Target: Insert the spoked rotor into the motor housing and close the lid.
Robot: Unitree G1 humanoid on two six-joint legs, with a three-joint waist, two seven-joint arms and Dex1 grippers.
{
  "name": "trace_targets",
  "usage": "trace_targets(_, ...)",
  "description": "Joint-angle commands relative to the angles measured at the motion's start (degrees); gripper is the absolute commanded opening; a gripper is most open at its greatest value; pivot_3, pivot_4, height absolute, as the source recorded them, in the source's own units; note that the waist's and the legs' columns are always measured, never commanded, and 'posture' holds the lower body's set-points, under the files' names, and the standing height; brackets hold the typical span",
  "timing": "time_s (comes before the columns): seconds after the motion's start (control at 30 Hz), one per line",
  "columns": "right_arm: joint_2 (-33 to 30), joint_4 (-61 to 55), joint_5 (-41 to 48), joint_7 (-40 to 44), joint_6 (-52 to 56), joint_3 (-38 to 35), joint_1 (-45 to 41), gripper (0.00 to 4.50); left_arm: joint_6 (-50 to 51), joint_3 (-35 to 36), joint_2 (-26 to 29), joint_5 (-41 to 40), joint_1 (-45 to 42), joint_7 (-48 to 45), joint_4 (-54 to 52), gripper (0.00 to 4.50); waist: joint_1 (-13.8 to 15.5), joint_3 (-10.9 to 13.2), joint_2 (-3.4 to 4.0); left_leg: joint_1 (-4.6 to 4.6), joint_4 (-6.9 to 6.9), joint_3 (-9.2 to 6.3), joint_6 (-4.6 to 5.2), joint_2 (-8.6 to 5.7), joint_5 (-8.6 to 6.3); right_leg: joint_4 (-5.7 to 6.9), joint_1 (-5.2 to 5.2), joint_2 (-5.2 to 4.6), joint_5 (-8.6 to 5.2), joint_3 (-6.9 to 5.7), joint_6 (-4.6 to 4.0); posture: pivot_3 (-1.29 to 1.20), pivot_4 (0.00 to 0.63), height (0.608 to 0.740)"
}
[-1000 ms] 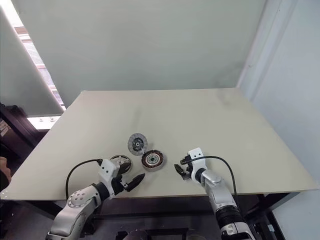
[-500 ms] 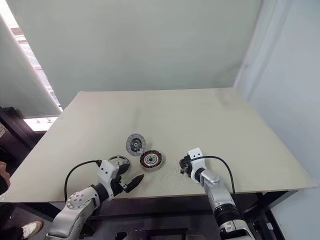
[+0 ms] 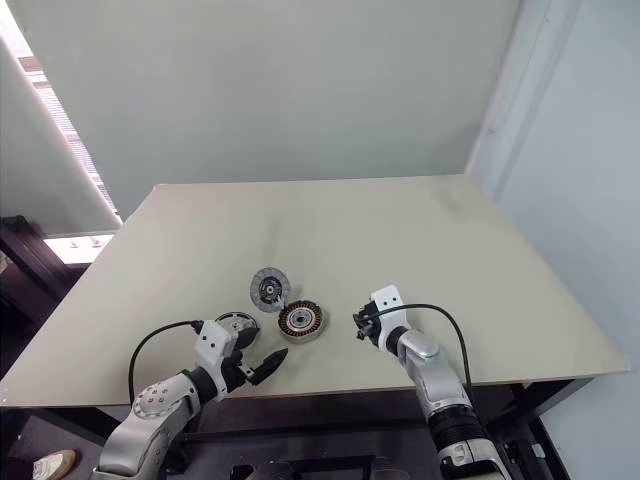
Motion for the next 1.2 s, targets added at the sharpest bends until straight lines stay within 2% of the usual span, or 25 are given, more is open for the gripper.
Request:
trace_targets(0.03, 0.48, -4.35, -0.11, 0.24, 1.13, 0.76, -3.21, 1.48, -0.62, 0.91, -0.22, -0.55, -0.82, 0.35, -1.91, 4.50, 0.02, 0.00, 0.00, 0.00, 0.00, 0.00, 0.00, 0.00, 0.00, 0.01, 0.00, 0.00, 0.00, 0.00, 0.00, 0.00, 0.000, 0.740)
trace_targets(0.27, -1.50, -1.94, -1.76, -0.27, 1.66, 1.20, -0.81, 1.48, -0.96, 0.94, -0.37, -0.60, 0.50, 0.49, -2.51, 4.50, 0.21, -0.01, -0.01, -0.03, 0.00, -0.04, 0.00, -0.05, 0.00, -0.04, 0.04, -0.01, 0.00, 0.01, 0.00, 0.00, 0.000, 0.740)
trace_targets(0.3, -1.66, -2.22, -1.62, -0.15, 2.38, 1.16, -0.42, 1.65, -0.94, 0.96, -0.31, -0.61, 0.61, 0.48, -2.56, 4.50, 0.17, -0.01, -0.01, -0.04, -0.01, -0.03, 0.00, -0.05, 0.00, -0.05, 0.03, -0.01, 0.00, 0.02, 0.00, 0.00, 0.000, 0.740)
trace_targets(0.37, -1.84, -2.98, -0.90, 0.48, 2.85, 1.14, 0.42, 2.07, -0.83, 0.97, -0.17, -0.58, 0.72, 0.43, -2.63, 4.50, 0.05, -0.01, -0.01, -0.05, -0.01, -0.01, 0.00, -0.05, 0.00, -0.04, 0.01, -0.01, 0.00, 0.05, 0.00, 0.00, 0.000, 0.740)
trace_targets(0.6, -1.22, -0.21, -0.45, -0.21, 1.81, 0.20, 0.41, 4.39, -0.44, 0.74, -0.02, -0.49, 0.10, 0.23, -2.52, 4.50, 0.00, -0.01, 0.00, 0.01, 0.00, -0.03, -0.01, 0.00, 0.00, 0.03, -0.01, 0.04, 0.02, 0.04, -0.04, 0.00, 0.000, 0.740)
trace_targets(0.93, -0.11, 9.19, -0.95, -1.39, -1.06, -0.82, -2.16, 4.39, -0.23, 0.78, 0.47, -0.47, -0.19, 0.03, -2.92, 4.50, 0.00, -0.01, -0.01, 0.01, 0.02, -0.02, 0.00, 0.00, 0.00, 0.01, 0.00, 0.06, 0.03, 0.06, -0.05, 0.00, 0.000, 0.740)
trace_targets(1.07, 0.13, 9.24, -0.99, -1.57, -1.34, -0.99, -1.98, 4.39, -0.22, 0.89, 0.66, -0.43, -0.02, 0.05, -3.20, 4.50, 0.00, -0.02, -0.01, 0.03, 0.02, -0.03, 0.00, 0.00, 0.00, 0.02, 0.04, 0.06, 0.03, 0.06, -0.05, 0.00, 0.000, 0.740)
trace_targets(1.2, 0.20, 9.38, -1.18, -1.59, -1.37, -1.00, -1.88, 3.48, -0.18, 0.86, 0.74, -0.45, 0.12, 0.12, -3.41, 4.50, 0.00, -0.02, 0.00, 0.03, 0.05, -0.02, 0.00, 0.00, 0.01, 0.01, 0.04, 0.05, 0.03, 0.06, -0.05, 0.00, 0.000, 0.740)
